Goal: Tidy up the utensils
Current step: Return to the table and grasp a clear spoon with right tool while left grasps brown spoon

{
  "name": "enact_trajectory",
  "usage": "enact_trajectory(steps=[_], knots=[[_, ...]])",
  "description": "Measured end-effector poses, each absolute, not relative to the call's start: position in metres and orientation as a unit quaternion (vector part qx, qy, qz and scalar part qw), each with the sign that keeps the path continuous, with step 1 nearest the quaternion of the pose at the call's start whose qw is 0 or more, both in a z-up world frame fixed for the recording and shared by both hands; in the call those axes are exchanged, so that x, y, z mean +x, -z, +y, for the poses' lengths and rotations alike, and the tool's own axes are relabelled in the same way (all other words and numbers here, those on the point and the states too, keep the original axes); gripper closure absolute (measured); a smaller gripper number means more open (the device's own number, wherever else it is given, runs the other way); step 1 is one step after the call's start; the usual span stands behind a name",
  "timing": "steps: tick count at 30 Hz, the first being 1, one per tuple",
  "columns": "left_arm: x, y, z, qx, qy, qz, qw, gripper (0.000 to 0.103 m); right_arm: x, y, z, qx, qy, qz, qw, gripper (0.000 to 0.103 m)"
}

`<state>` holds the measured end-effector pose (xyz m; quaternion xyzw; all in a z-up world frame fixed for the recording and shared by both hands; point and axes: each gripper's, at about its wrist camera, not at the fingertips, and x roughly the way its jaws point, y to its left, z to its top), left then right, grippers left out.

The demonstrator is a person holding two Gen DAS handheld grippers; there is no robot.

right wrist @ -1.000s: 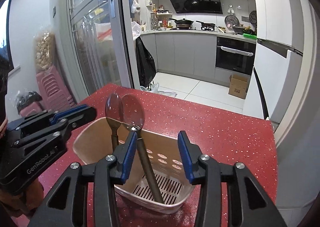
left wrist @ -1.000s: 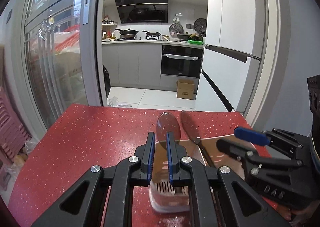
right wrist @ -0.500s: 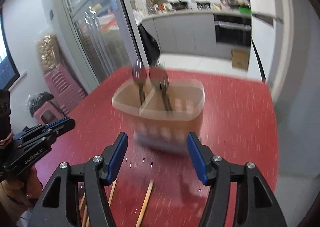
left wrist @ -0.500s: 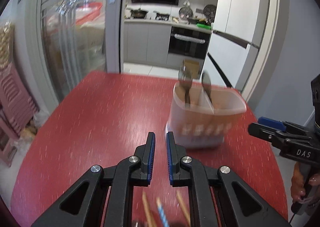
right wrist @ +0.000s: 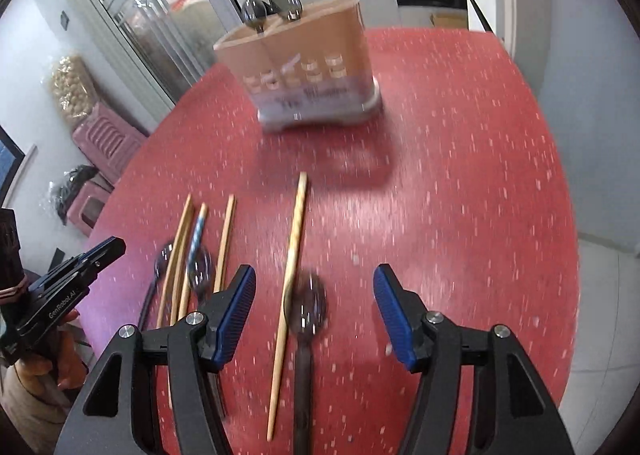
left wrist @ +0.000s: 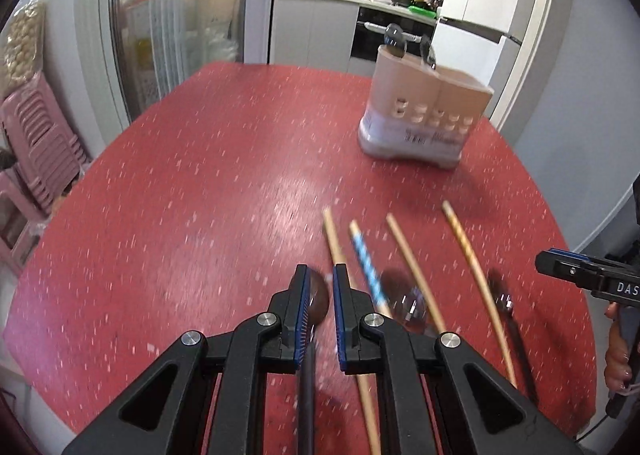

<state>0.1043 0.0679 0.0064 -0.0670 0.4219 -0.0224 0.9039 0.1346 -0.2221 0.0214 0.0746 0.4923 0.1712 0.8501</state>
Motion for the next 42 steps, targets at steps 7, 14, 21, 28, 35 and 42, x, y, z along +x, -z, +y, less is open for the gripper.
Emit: enact_trajectory(steps=[7,14,21,28,35,42], knots=[[0.085,0.015,0.075,-0.07,0.002,0.437,0.897,0.0,0.111,-0.003,-0.22,0.075,-0.161,0.507,0.843,0.038],[0.082,0.025,0.08,-0.046,-0.011,0.442,0.896,0.0,0.102,0.006,-0.22,0.069,-0.149,0.52,0.839,0.038],[0.085,0.042,0.085,-0.036,-0.035,0.469,0.882,0.0,0.101,0.015,-0.214,0.044,-0.131,0.539,0.831,0.038],[0.091,0.054,0.088,-0.038,-0.028,0.493,0.869,0.0,0.098,0.017,-0.204,0.007,-0.127,0.547,0.827,0.038],[0.098,0.056,0.089,-0.035,-0.017,0.499,0.866,0.0,0.1,0.021,-0.194,-0.03,-0.121,0.549,0.826,0.043],[0.102,0.055,0.085,-0.019,-0.004,0.503,0.864,0.0,0.108,0.023,-0.184,-0.067,-0.11,0.551,0.825,0.05]])
